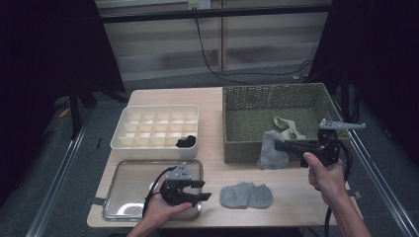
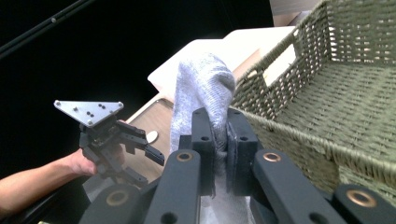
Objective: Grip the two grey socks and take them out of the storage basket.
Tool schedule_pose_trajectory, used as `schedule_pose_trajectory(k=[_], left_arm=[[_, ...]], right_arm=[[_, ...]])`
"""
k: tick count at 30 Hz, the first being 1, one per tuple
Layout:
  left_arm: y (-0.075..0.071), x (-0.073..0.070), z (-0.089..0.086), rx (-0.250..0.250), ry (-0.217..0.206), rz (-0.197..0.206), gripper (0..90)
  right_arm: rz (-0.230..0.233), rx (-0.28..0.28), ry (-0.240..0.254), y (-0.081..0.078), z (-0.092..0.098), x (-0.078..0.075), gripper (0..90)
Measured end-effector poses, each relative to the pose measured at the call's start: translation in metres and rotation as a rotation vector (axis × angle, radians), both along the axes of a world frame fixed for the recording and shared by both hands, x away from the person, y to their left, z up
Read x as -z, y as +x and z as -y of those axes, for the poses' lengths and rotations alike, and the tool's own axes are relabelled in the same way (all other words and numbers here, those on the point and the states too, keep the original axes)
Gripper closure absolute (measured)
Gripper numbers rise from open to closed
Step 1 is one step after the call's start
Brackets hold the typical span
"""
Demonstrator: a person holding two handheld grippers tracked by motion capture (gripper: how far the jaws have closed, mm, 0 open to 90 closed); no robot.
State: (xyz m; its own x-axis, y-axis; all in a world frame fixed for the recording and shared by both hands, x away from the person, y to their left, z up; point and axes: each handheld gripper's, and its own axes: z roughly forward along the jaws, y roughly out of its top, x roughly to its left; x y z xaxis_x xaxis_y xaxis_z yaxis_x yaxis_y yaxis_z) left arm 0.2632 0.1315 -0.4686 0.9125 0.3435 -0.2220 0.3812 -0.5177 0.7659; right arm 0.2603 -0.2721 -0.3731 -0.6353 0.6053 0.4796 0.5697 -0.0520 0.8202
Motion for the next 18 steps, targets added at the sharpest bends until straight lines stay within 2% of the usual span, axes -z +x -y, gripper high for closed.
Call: schedule_pose_trajectory(k=[6,12,14,18], left_arm=[[0.001,0.003,0.014,0.048,0.022,-0.006,57.5],[0.005,0.009,0.027,0.07,0.039,-0.024,62.4],[0.006,0.012,0.031,0.076,0.029,-0.033,63.7],[0.005,0.015,0.036,0.097,0.056,-0.043,65.4]], right_arm=[[-0.027,0.006,0.003,-0.001,0.001,0.015,84.2],[-0.045,0.012,0.005,-0.001,0.001,0.027,83.9],[-0.055,0.01,0.006,0.0,0.0,0.032,84.0],[-0.071,0.007,0.002,0.002,-0.003,0.042,83.8]])
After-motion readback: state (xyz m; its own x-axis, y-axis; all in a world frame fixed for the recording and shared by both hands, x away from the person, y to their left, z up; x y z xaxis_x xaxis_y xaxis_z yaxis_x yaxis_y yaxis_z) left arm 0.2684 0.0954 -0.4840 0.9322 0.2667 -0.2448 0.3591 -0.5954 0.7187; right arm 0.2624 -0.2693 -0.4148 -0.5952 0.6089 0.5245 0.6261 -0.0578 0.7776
